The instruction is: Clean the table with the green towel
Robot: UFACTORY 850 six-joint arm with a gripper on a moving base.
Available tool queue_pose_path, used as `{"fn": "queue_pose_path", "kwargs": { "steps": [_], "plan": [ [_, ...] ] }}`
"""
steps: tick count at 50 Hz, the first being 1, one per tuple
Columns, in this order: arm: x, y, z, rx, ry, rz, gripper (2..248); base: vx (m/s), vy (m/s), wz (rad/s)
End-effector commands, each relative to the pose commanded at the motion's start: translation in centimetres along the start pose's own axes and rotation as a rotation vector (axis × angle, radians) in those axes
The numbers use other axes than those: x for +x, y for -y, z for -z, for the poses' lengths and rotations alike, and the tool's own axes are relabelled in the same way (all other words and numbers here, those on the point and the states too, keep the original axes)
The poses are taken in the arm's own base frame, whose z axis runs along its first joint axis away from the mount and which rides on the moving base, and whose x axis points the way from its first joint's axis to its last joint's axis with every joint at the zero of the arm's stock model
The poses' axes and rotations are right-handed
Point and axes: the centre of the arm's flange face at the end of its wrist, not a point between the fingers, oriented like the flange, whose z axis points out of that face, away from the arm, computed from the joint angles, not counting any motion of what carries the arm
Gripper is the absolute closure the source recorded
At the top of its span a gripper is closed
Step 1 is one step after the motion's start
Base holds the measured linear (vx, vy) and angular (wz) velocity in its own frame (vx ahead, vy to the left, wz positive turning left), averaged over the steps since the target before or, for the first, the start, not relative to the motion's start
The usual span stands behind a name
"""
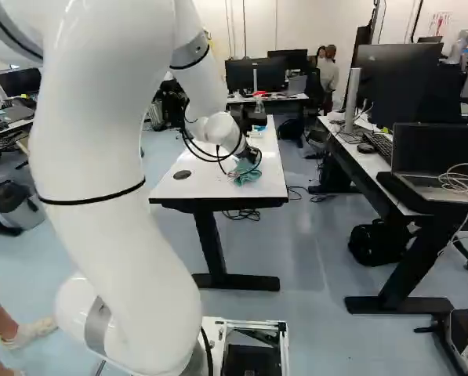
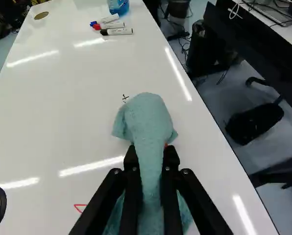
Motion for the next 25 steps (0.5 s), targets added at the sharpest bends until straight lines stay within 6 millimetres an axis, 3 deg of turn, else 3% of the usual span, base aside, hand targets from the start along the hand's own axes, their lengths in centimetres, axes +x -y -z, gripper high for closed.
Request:
{"fn": "queue_pose_path", "kwargs": {
  "steps": [25],
  "plan": [
    [-2.6, 0.9, 5.7, 0.022, 0.069, 0.018, 203, 0.0, 0.0, 0.0]
  ]
}}
